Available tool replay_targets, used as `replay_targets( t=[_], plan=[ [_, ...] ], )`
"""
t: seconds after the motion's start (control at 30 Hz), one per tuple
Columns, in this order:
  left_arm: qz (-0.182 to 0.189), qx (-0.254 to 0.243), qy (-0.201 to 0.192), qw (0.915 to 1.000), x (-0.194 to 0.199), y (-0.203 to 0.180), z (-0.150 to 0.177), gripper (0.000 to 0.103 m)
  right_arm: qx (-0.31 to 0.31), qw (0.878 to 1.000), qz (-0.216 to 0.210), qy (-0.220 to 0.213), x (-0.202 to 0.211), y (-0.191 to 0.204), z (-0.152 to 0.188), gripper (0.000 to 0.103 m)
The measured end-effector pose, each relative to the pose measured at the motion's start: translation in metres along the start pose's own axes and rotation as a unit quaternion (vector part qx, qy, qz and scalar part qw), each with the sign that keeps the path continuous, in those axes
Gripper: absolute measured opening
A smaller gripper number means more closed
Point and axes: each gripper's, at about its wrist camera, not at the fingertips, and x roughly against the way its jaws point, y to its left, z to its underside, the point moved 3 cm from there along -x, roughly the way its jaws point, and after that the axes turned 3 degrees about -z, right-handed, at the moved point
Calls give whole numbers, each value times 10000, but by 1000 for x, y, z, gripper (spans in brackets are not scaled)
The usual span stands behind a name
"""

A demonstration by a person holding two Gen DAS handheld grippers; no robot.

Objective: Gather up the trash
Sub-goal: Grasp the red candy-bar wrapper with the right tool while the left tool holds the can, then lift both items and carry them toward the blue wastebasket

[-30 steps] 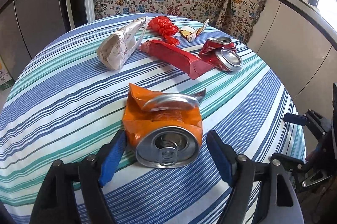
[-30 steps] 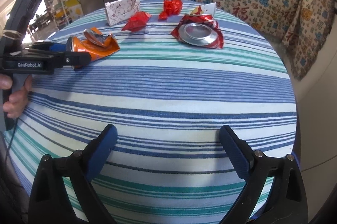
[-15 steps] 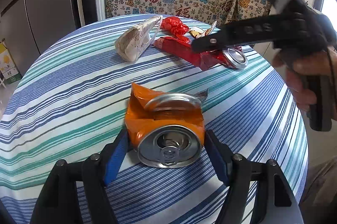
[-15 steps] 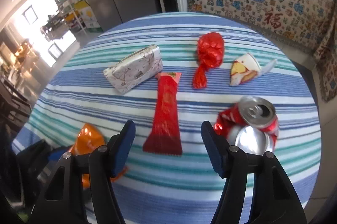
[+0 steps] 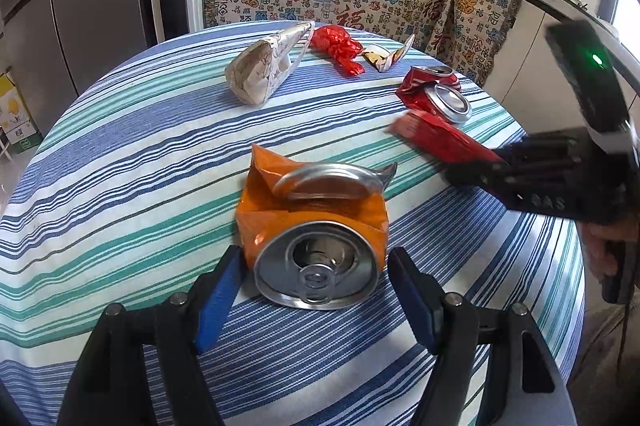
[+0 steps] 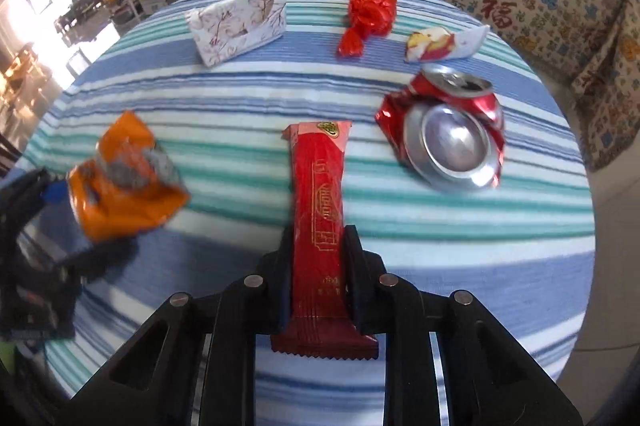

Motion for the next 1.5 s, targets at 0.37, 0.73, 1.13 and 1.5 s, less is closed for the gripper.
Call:
replay_targets(
  t=[0.37, 0.73, 1.13, 1.5],
  plan=[
    [91, -184, 241, 9995, 2, -3, 2, 77, -57, 9999, -108, 50, 20, 1, 28, 61],
    [211, -289, 206, 9991, 7, -5, -11, 76, -244, 9989, -177, 367, 12, 2, -2, 15],
    [286, -79, -188, 9994, 31, -5, -6, 67, -508, 9981, -233, -273, 59, 1, 22, 12],
    [468, -160, -438, 9978, 50, -44, -18, 67, -788, 9955, -319, -420, 66, -9, 37, 11]
  ],
)
